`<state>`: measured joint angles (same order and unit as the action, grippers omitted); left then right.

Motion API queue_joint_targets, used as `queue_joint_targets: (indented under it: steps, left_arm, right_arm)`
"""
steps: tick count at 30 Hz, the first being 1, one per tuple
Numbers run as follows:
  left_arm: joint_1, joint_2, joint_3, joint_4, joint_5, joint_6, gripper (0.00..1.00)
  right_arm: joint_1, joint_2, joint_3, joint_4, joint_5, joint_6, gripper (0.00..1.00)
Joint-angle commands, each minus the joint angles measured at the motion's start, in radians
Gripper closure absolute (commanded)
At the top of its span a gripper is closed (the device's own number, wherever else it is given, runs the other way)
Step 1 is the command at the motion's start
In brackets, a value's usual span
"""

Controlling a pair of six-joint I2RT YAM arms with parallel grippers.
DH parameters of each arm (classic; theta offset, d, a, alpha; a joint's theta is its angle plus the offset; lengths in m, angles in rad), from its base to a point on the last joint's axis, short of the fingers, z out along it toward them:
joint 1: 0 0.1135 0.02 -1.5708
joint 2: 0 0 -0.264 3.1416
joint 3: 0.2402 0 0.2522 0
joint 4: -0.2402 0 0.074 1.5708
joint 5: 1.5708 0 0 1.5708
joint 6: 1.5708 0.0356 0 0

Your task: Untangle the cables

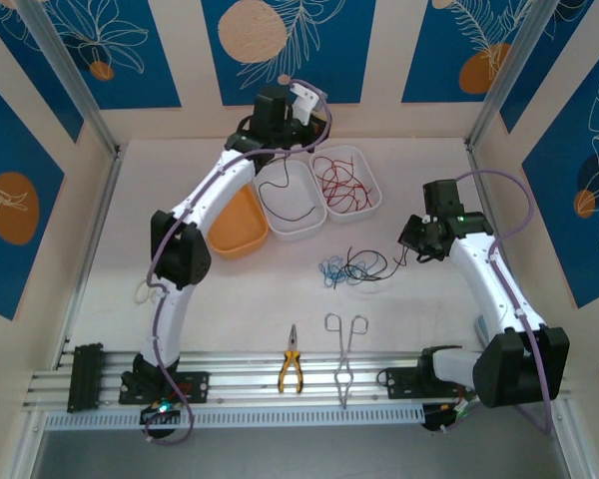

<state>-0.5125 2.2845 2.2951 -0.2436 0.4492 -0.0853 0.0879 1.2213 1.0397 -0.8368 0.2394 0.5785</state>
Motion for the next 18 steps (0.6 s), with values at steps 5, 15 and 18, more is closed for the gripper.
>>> queue_joint_targets:
  steps: [5,15,18]
  left_arm:
    - [0.005,0.045,0.002,-0.021,0.095,-0.004,1.0]
    - [0.006,-0.076,-0.252,-0.019,0.014,0.032,1.0]
    - [0.008,-0.124,-0.338,-0.022,-0.072,0.004,1.0]
  right_arm:
    - [0.015,0.025,0.029,0.01,0.009,0.018,1.0]
    - [0.033,0.042,0.033,0.014,0.015,0.018,1.0]
    - [0.035,0.041,0.031,0.013,0.016,0.019,1.0]
